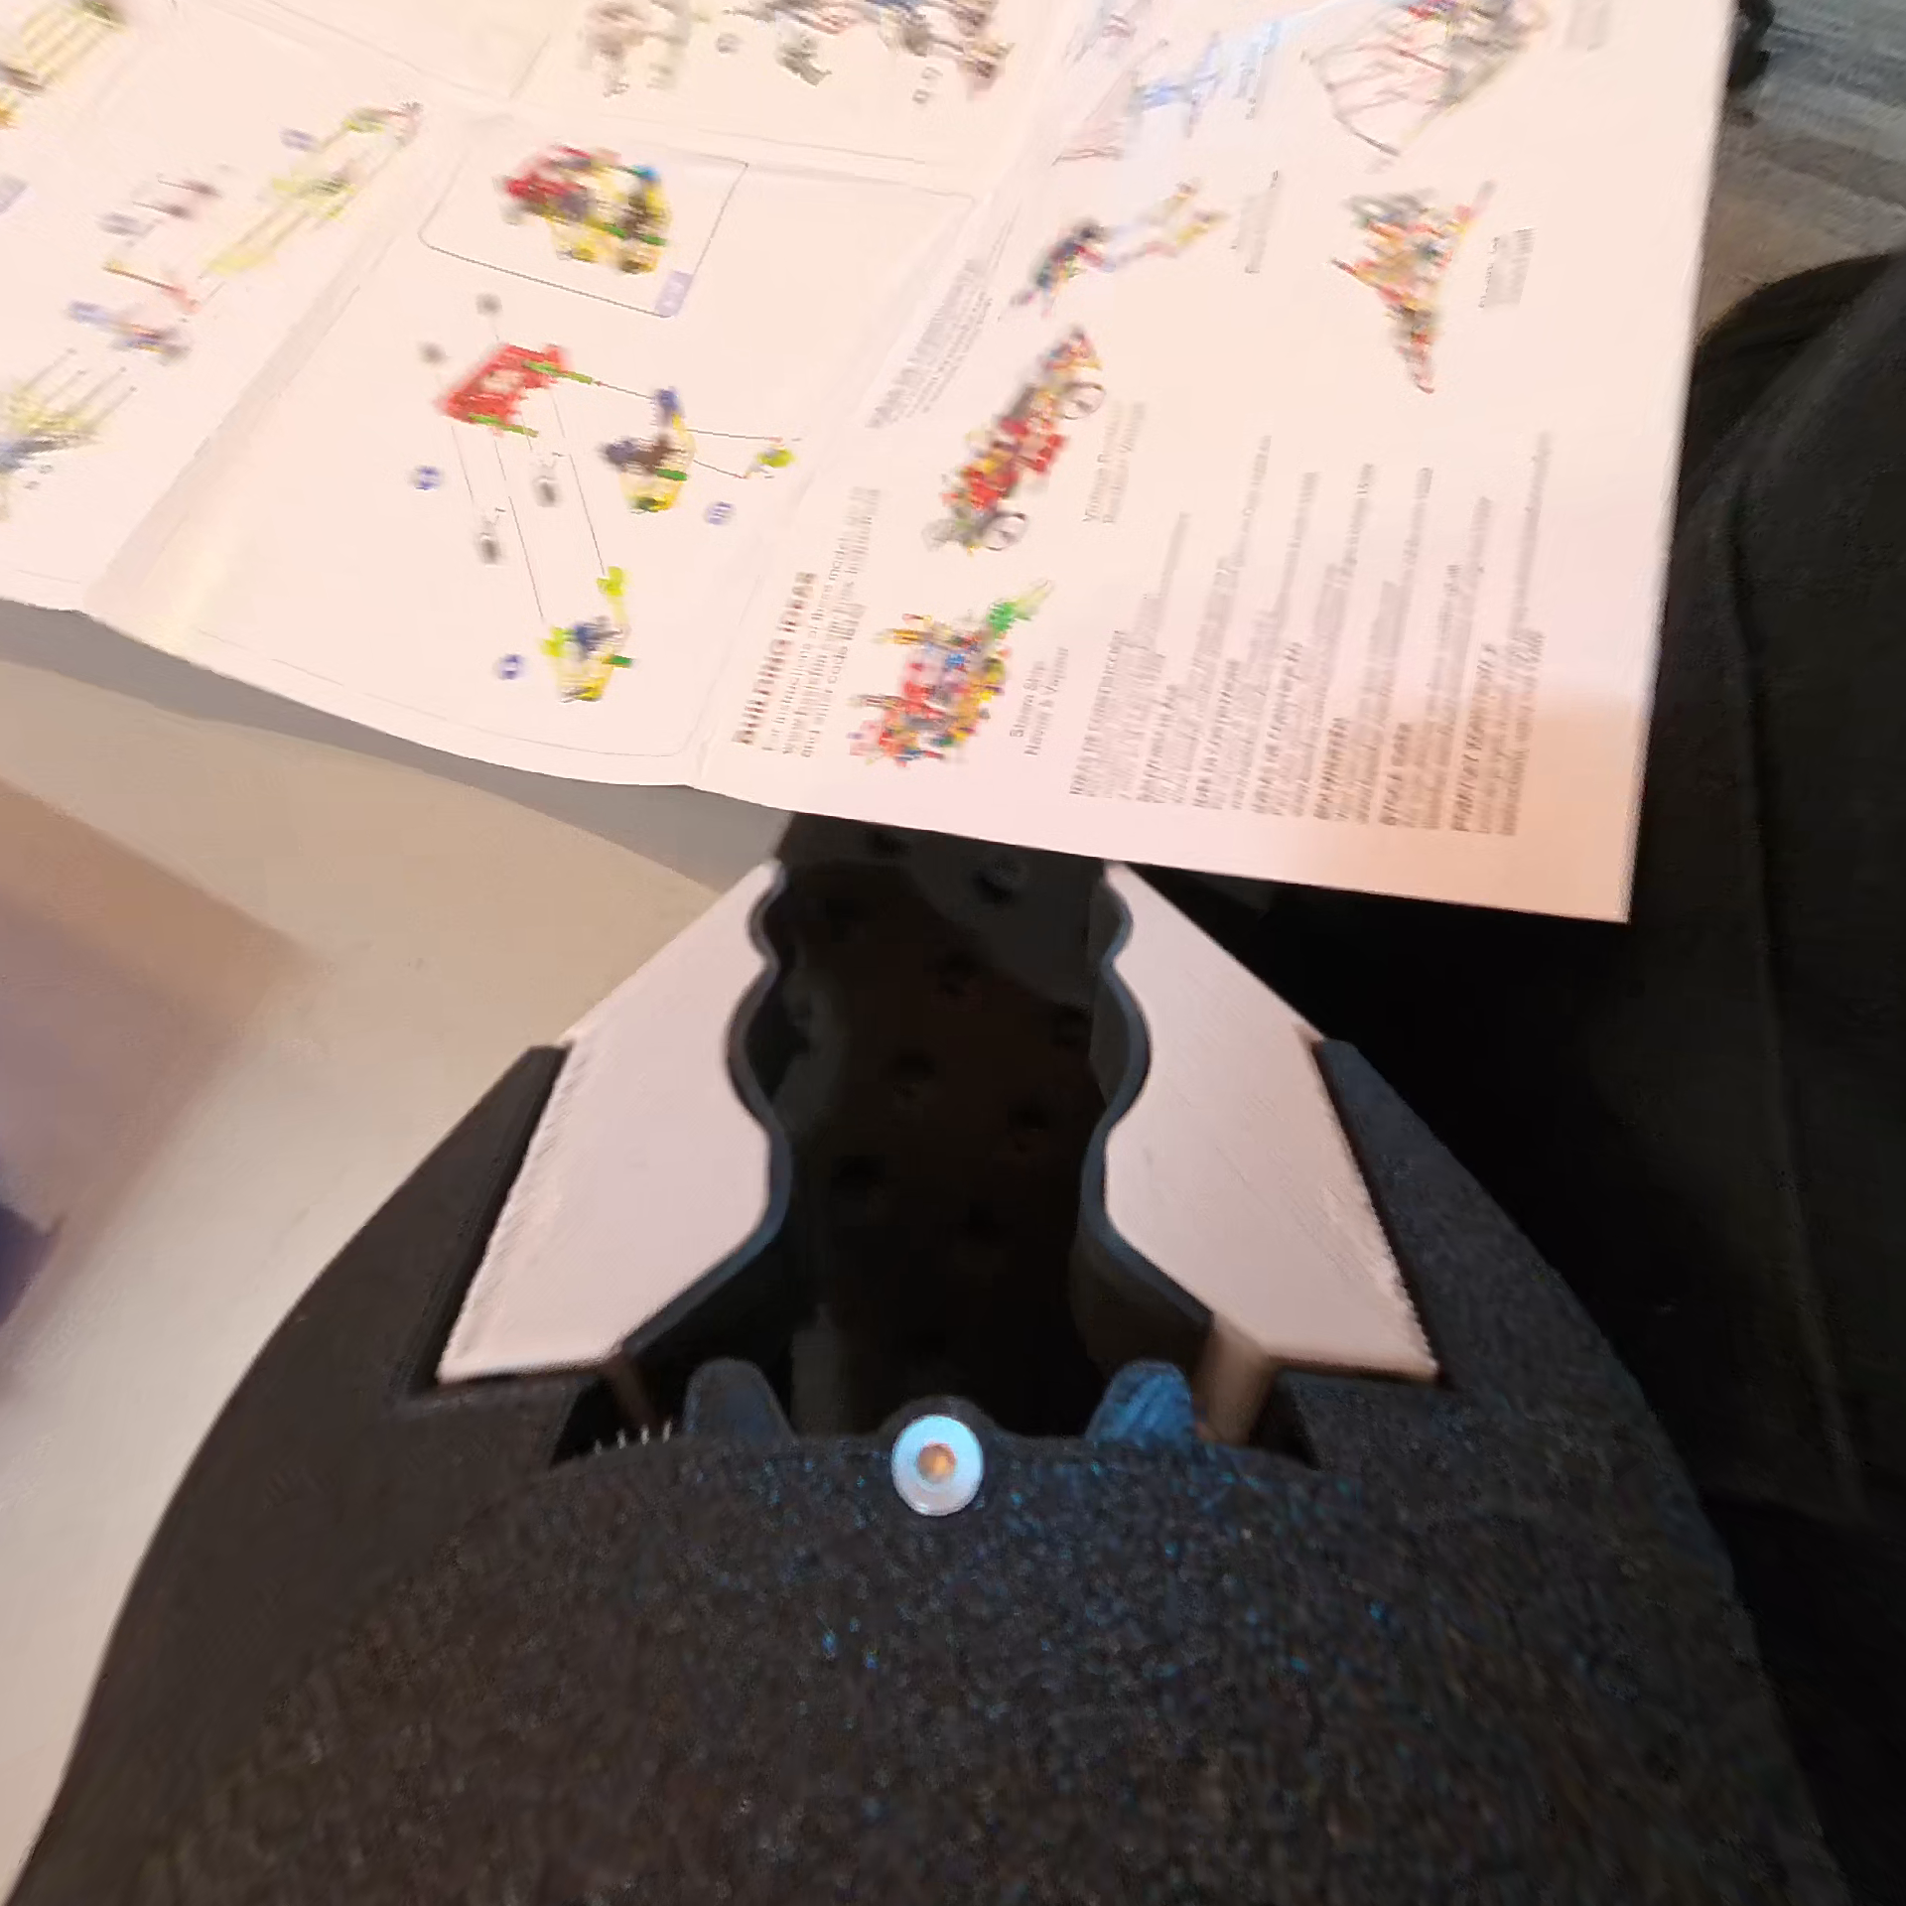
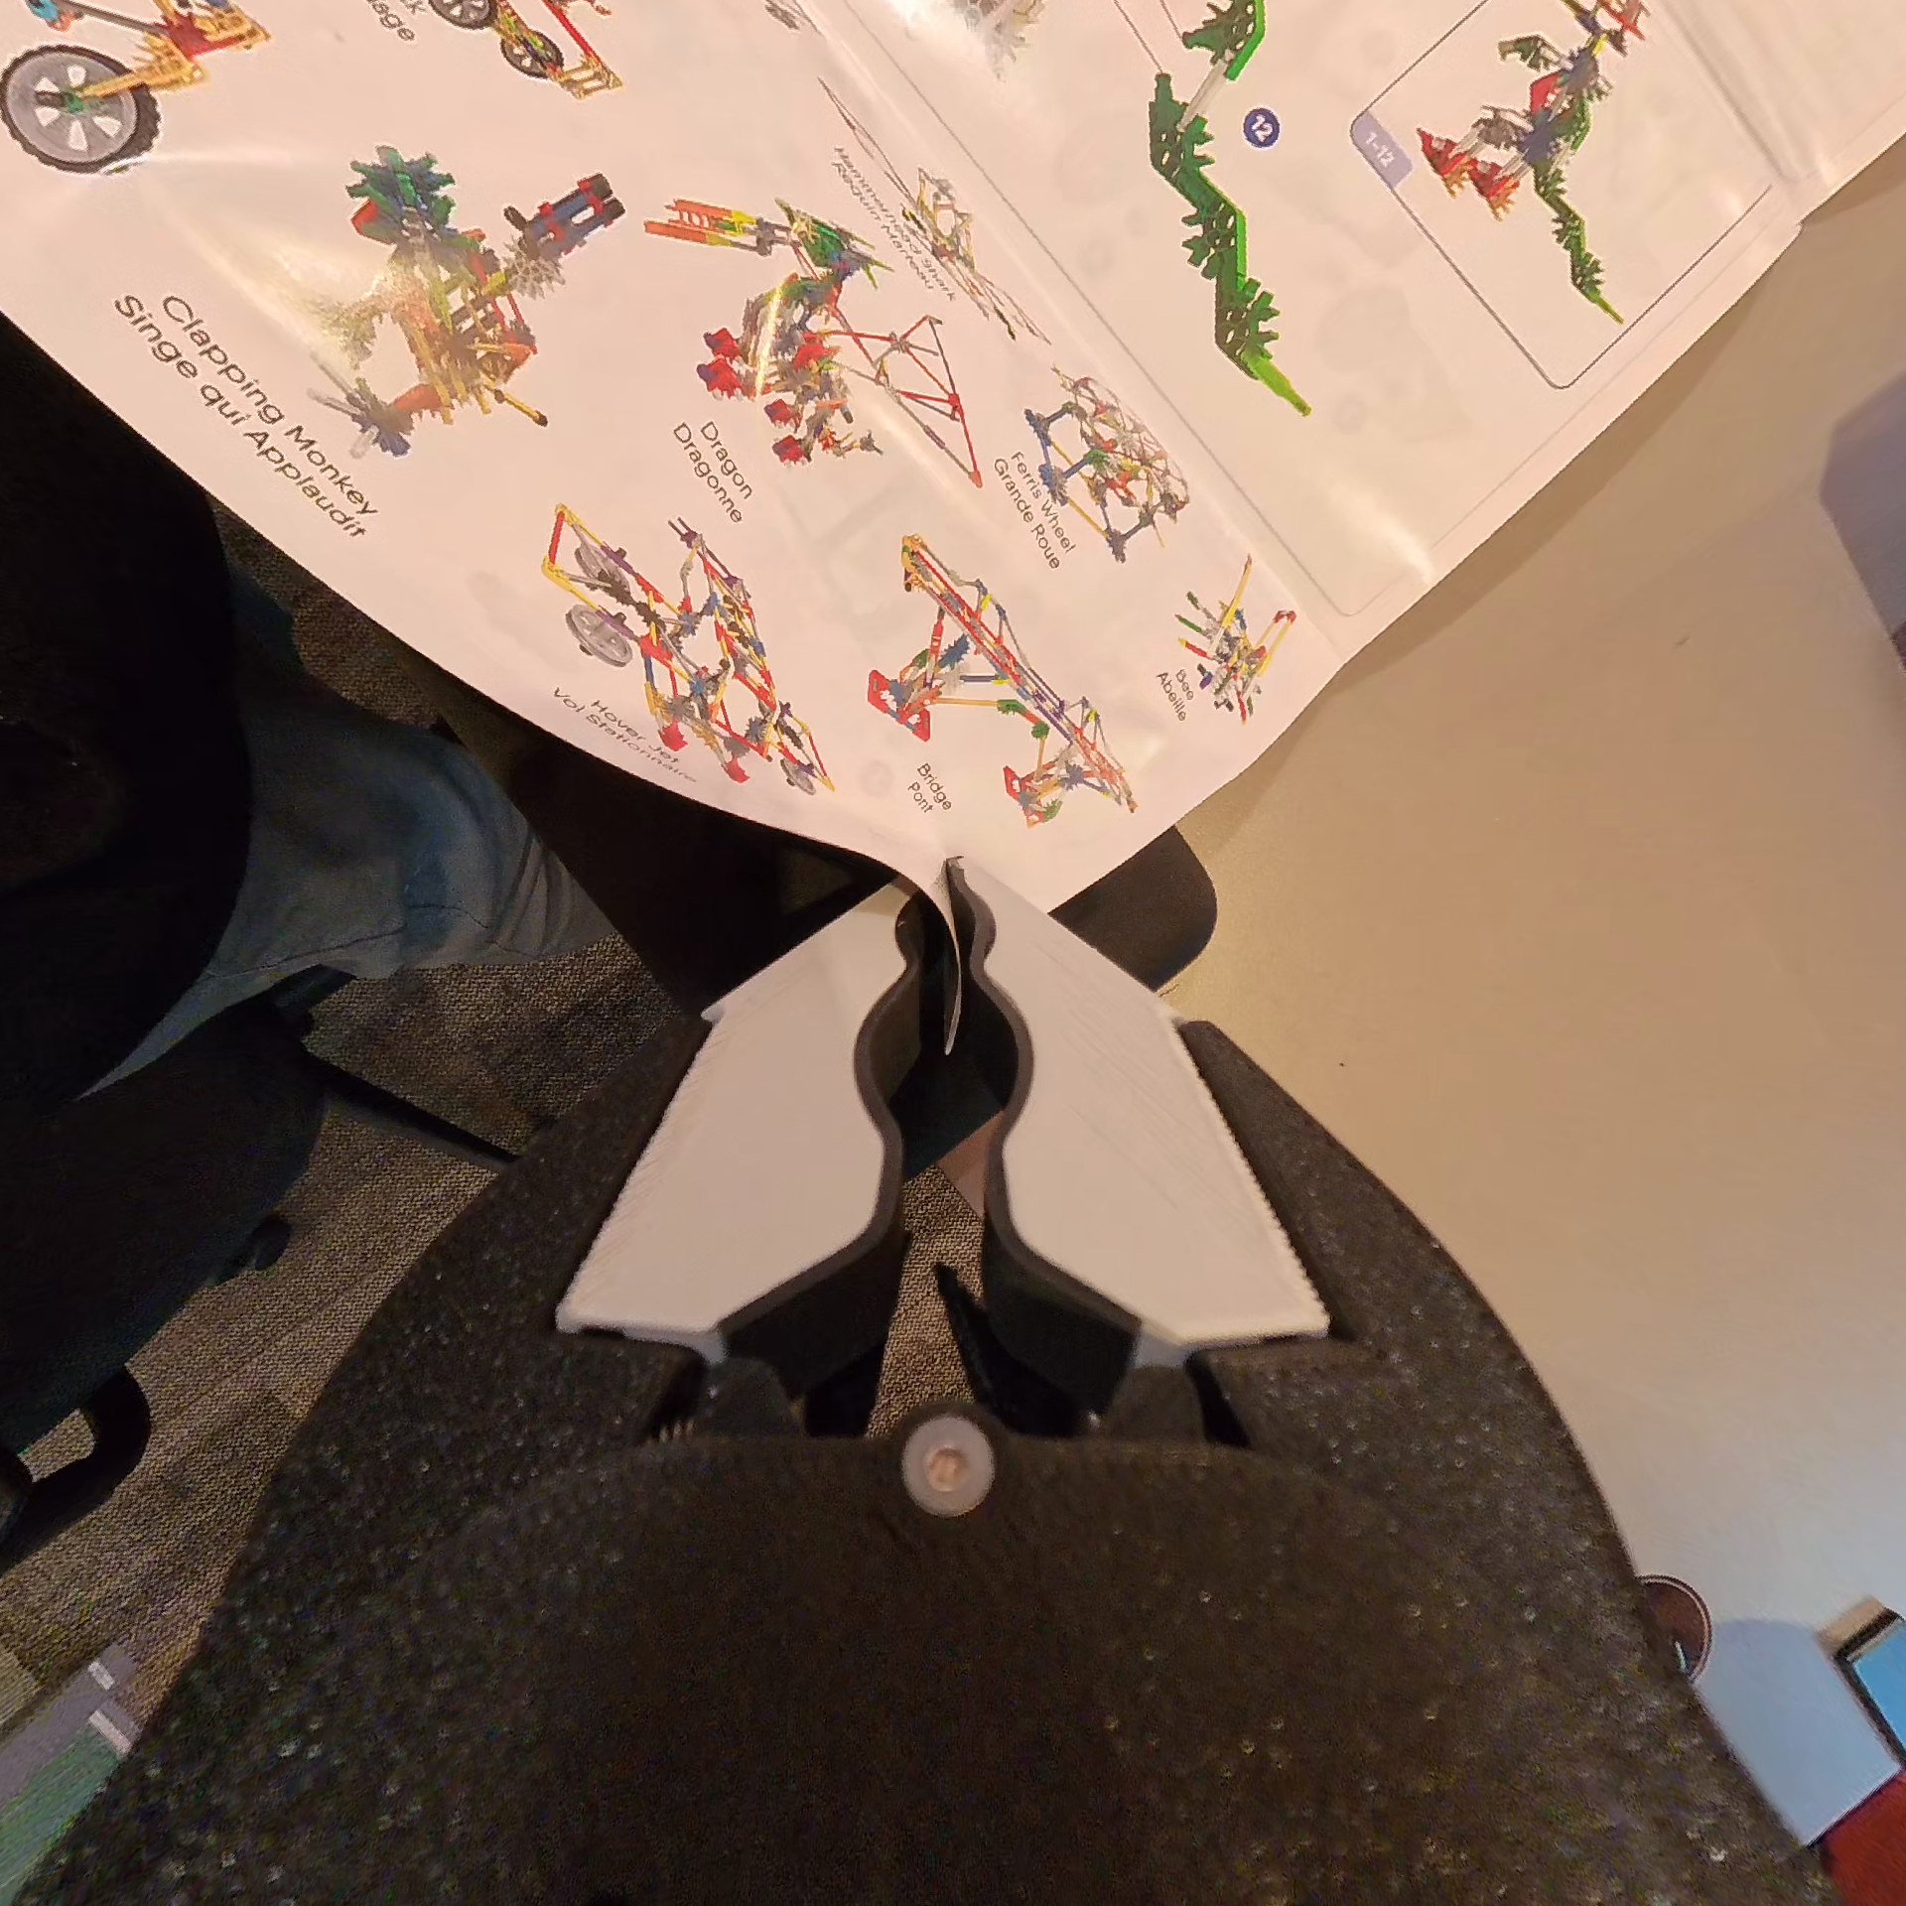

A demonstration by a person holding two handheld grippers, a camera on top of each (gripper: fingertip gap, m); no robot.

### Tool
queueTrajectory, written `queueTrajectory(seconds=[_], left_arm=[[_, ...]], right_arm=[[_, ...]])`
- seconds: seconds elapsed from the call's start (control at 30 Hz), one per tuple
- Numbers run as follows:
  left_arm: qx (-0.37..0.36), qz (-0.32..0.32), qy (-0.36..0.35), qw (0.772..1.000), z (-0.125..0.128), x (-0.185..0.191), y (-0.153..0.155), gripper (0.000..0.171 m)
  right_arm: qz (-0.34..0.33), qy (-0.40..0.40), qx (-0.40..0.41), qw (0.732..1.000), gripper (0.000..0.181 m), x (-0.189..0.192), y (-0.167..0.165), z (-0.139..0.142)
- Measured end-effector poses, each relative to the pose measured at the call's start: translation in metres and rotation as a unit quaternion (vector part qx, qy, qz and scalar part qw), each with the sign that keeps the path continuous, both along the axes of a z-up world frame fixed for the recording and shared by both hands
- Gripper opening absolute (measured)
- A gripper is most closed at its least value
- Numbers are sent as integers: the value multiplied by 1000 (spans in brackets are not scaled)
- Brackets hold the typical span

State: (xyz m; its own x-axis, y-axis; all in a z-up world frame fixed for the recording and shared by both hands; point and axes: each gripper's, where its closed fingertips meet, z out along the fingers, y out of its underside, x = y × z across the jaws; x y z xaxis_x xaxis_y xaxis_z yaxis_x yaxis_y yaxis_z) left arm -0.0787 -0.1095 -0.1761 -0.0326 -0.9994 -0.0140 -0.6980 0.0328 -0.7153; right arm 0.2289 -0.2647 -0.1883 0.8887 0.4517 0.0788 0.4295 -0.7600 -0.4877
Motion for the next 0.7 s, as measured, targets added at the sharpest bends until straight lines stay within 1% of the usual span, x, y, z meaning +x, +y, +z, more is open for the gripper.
queueTrajectory(seconds=[0.13, 0.23, 0.4, 0.5, 0.53, 0.6, 0.7], left_arm=[[38, 34, -15, 999, 6, 2, 15, 71], [55, 37, -23, 997, 10, 7, 20, 77], [80, 2, -23, 996, 10, 16, 17, 74], [80, -9, -31, 996, 13, 23, 17, 63], [78, -13, -35, 996, 15, 25, 16, 56], [77, -17, -44, 996, 18, 28, 15, 42], [75, -21, -47, 996, 19, 31, 14, 14]], right_arm=[[0, 1, 1, 1000, 0, 0, 0, 0], [0, 1, 0, 1000, 0, 0, 0, 0], [0, 1, 0, 1000, 0, 0, 0, 0], [-1, 1, 1, 1000, 0, 0, 0, 0], [-1, 0, 2, 1000, 0, 0, 0, 0], [-2, 0, 2, 1000, 0, 0, 0, 1], [-1, -2, 3, 1000, 0, 0, 0, 1]])
